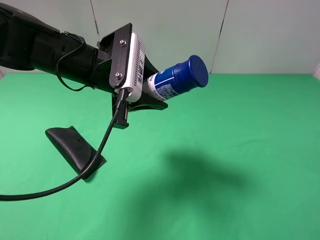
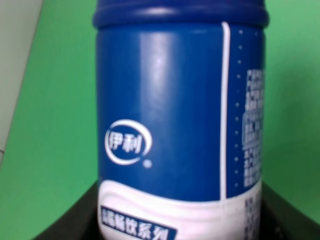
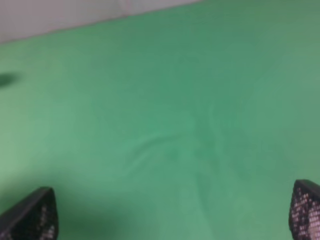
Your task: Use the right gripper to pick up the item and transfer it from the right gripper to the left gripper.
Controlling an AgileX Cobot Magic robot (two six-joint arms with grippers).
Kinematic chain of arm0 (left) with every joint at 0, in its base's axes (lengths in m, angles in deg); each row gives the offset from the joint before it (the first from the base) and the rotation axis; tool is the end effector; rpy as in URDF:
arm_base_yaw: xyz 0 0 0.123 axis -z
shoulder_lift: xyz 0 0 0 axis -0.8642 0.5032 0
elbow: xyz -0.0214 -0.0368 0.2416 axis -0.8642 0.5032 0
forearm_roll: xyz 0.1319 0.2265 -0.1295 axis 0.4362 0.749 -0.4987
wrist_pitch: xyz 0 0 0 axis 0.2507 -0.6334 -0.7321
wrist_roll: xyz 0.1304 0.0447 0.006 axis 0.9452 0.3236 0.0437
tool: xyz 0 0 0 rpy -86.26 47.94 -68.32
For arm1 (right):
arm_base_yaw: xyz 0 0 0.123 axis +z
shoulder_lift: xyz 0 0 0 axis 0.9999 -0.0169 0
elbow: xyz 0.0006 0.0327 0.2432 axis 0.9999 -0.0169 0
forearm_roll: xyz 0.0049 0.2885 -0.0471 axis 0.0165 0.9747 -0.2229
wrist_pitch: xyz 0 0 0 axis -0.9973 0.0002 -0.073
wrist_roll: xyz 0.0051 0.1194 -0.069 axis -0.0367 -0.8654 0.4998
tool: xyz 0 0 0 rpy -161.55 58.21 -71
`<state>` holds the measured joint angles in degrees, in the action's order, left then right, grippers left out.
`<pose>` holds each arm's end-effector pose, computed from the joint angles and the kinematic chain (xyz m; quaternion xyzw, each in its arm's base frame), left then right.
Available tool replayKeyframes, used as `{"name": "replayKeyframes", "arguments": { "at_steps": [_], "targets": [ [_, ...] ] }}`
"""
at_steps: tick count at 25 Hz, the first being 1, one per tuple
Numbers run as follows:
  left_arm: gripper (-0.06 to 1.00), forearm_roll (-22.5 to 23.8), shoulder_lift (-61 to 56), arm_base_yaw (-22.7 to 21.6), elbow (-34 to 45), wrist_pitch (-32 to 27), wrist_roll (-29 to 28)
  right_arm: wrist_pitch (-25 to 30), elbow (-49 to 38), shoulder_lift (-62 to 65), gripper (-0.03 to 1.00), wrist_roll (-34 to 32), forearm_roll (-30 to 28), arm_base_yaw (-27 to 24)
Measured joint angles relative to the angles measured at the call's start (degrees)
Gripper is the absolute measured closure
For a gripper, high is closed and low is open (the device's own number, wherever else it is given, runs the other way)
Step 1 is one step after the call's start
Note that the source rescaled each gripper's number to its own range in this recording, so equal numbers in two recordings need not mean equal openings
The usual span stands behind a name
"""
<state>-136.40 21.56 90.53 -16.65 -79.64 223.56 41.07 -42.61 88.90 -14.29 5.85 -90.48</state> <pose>0.3025 -0.2561 0.1322 0.6856 0.5644 -0.1244 0.4426 0.1162 0.0002 0.2785 0.0694 0.8396 0.0445 0.5369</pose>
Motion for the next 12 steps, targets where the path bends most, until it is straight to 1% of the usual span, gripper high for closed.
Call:
{"name": "replayKeyframes", "arguments": {
  "at_steps": [3,5,12],
  "targets": [
    [0.92,0.00,0.00,0.00,0.00,0.40,0.00,-0.27,0.00,0.00,-0.03,0.07,0.12,-2.30],
    [0.92,0.00,0.00,0.00,0.00,0.43,0.00,-0.27,0.00,0.00,-0.03,0.88,0.06,-2.97],
    [0.92,0.00,0.00,0.00,0.00,0.50,0.00,-0.27,0.00,0.00,-0.03,6.54,-0.32,-3.21]
  ]
}}
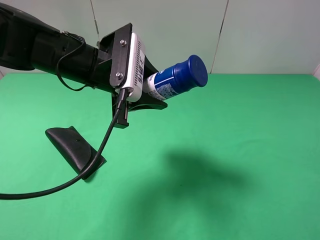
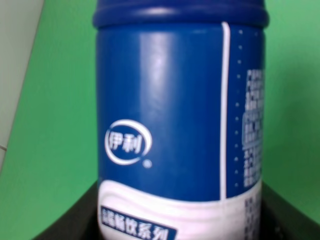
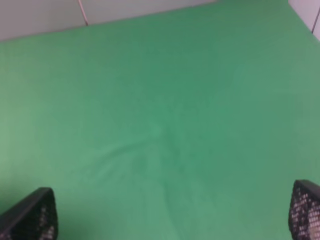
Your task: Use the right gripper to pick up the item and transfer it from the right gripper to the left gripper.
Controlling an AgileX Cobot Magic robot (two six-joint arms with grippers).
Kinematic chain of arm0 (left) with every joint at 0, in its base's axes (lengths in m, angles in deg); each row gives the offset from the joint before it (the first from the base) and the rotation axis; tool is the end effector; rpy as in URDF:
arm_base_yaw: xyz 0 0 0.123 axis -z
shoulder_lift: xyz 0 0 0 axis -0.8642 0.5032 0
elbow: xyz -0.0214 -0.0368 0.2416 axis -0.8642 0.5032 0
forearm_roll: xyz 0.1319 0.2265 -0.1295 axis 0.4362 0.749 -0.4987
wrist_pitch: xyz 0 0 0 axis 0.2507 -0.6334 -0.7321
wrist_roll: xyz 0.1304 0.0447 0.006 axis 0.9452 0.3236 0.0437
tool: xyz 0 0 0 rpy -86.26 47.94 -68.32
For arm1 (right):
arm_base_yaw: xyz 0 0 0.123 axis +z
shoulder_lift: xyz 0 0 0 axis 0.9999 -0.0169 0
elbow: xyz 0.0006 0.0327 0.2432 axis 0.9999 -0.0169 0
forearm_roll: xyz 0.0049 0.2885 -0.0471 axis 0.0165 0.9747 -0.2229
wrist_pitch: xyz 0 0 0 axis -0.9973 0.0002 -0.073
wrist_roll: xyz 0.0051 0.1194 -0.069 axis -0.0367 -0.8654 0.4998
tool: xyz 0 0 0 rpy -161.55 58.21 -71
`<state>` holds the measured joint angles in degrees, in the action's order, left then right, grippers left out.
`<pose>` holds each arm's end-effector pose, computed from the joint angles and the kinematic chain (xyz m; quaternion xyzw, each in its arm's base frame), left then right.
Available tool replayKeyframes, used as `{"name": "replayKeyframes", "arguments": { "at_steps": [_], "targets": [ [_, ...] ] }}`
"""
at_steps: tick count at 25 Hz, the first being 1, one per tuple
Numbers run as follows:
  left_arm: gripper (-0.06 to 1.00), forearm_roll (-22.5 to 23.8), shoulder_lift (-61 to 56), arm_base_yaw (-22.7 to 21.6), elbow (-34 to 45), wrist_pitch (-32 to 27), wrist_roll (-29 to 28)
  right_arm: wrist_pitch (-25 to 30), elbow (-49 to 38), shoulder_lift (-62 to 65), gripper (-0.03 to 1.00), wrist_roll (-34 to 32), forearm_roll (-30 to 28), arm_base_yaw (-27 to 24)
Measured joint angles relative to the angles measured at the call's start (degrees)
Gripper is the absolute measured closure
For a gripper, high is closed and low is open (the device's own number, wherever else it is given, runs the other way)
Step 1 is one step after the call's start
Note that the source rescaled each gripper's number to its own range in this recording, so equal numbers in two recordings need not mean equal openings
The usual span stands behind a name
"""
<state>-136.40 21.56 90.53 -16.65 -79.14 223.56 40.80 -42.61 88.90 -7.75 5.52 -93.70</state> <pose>0.3036 -0.2555 0.1321 0.6846 0.5661 -0.1205 0.4431 0.1162 -0.0071 0.2790 0.0450 0.8400 -0.0043 0.5407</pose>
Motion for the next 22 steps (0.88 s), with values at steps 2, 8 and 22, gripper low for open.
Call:
{"name": "replayKeyframes", "arguments": {
  "at_steps": [2,8,22],
  "targets": [
    [0.92,0.00,0.00,0.00,0.00,0.12,0.00,0.00,0.00,0.00,-0.03,0.35,0.00,0.00],
    [0.92,0.00,0.00,0.00,0.00,0.32,0.00,0.00,0.00,0.00,-0.03,0.35,0.00,0.00],
    [0.92,0.00,0.00,0.00,0.00,0.37,-0.83,0.00,0.00,0.00,-0.03,0.35,0.00,0.00]
  ]
}}
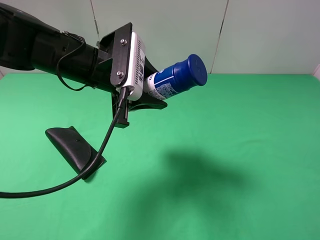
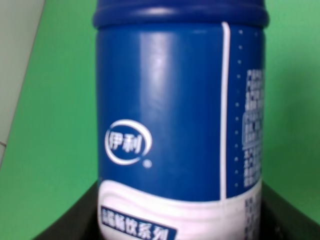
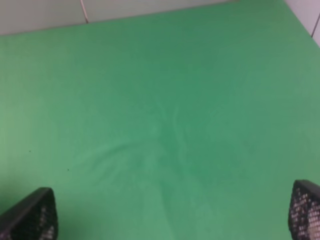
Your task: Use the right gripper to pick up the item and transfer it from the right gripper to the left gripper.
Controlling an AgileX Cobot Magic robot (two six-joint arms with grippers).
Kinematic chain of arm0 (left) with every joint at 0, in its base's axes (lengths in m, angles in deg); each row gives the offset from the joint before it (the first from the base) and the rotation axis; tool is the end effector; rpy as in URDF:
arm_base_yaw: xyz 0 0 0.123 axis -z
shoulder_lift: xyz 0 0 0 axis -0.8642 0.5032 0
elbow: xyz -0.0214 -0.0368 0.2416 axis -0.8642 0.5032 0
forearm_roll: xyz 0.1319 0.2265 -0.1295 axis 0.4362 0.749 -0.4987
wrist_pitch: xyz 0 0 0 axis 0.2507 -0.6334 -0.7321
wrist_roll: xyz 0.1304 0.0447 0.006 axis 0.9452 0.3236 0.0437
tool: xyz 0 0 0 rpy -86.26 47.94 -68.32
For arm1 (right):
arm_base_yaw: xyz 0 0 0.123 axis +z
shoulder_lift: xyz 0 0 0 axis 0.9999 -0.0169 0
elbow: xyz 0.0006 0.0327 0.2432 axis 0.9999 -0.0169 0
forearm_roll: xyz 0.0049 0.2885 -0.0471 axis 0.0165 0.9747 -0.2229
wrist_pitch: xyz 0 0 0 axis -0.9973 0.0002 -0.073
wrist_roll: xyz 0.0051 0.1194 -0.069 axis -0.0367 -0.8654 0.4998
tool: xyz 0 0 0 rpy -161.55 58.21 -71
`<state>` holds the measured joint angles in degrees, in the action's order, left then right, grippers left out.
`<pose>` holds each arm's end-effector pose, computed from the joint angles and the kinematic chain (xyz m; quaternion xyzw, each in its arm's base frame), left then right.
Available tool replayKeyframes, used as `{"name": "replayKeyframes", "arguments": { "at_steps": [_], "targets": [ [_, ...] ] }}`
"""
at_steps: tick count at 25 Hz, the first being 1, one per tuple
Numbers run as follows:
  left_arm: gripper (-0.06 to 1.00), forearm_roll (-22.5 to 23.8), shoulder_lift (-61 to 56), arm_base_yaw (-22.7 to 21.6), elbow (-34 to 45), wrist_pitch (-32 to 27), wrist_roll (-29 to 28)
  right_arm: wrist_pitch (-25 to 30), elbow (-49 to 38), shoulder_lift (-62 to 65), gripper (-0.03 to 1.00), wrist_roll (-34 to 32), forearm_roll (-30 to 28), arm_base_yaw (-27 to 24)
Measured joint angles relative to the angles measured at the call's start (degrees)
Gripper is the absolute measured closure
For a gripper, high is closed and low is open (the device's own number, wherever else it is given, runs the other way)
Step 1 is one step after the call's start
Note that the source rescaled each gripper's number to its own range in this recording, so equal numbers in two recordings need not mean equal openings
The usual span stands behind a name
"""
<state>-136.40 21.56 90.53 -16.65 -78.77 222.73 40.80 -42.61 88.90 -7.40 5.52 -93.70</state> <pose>0.3043 -0.2551 0.1320 0.6797 0.5723 -0.1209 0.4425 0.1162 -0.0071 0.2790 0.0425 0.8401 -0.0060 0.5407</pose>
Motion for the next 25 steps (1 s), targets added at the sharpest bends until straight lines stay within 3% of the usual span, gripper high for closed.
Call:
{"name": "replayKeyframes", "arguments": {
  "at_steps": [7,11,20,25],
  "targets": [
    [0.92,-0.32,0.00,0.00,0.00,0.54,-1.31,0.00,0.00,0.00,-0.03,0.00,0.00,0.00],
    [0.92,1.05,0.00,-0.88,0.00,3.02,-9.44,0.00,0.00,0.00,-0.03,0.00,0.00,0.00],
    [0.92,25.93,-2.47,-1.06,0.00,11.83,-52.64,0.00,0.00,0.00,-0.03,0.00,0.00,0.00],
    [0.92,31.64,-4.77,-1.06,0.93,11.88,-68.21,0.00,0.00,0.00,-0.03,0.00,0.00,0.00]
  ]
}}
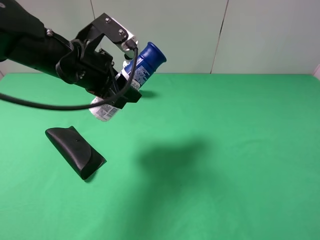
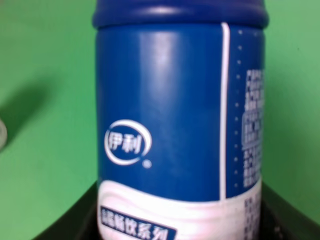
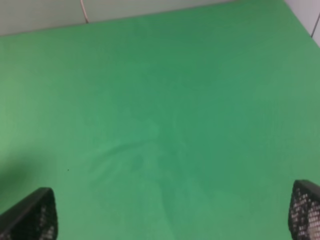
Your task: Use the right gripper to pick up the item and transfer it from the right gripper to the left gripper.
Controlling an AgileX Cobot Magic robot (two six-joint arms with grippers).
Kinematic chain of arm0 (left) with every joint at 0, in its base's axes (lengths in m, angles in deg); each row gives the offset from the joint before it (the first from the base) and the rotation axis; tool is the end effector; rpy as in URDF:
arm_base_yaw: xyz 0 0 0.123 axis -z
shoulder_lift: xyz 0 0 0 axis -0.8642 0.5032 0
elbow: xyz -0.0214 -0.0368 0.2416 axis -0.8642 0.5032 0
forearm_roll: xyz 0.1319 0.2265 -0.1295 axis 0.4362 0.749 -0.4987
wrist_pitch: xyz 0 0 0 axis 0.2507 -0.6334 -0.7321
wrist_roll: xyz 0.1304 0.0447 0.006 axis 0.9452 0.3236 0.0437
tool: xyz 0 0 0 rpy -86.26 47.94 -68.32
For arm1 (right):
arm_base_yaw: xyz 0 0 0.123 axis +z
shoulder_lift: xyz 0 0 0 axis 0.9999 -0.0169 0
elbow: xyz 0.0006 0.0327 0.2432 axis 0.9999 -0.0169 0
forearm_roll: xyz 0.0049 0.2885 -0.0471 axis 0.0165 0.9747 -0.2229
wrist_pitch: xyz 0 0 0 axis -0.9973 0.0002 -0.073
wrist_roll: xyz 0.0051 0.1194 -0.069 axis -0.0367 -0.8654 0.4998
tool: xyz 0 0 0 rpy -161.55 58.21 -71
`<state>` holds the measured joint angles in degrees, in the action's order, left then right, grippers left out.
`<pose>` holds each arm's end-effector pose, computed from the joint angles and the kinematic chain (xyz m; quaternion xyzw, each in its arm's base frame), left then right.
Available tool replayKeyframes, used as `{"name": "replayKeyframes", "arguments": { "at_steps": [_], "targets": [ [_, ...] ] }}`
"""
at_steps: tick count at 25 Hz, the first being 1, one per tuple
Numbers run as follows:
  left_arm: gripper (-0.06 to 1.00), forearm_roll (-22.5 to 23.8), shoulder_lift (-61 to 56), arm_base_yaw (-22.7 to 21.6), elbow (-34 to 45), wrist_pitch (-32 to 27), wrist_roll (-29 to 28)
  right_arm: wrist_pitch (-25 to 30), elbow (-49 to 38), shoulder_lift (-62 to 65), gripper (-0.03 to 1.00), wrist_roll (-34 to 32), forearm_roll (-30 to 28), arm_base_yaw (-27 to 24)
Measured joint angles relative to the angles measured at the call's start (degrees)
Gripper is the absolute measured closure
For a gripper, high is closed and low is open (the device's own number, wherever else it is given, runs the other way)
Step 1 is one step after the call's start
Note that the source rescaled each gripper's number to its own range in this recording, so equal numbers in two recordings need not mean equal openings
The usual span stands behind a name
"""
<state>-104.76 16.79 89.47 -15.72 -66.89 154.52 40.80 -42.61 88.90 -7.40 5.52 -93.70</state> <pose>0.3238 -0.2170 0.1416 0.4156 0.8097 -0.1294 0.3936 0.1162 -0.0071 0.2790 0.0425 0.8401 -0.0060 0.5407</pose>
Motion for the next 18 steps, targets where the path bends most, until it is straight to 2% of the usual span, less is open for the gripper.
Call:
{"name": "replayKeyframes", "arguments": {
  "at_steps": [8,12,18],
  "targets": [
    [0.92,0.72,-4.93,-1.59,6.91,6.40,-16.98,0.00,0.00,0.00,-0.03,0.00,0.00,0.00],
    [0.92,0.67,-5.60,-4.78,9.89,7.06,-20.35,0.00,0.00,0.00,-0.03,0.00,0.00,0.00],
    [0.92,0.67,-5.64,-13.57,10.86,5.74,-22.16,0.00,0.00,0.00,-0.03,0.00,0.00,0.00]
  ]
}}
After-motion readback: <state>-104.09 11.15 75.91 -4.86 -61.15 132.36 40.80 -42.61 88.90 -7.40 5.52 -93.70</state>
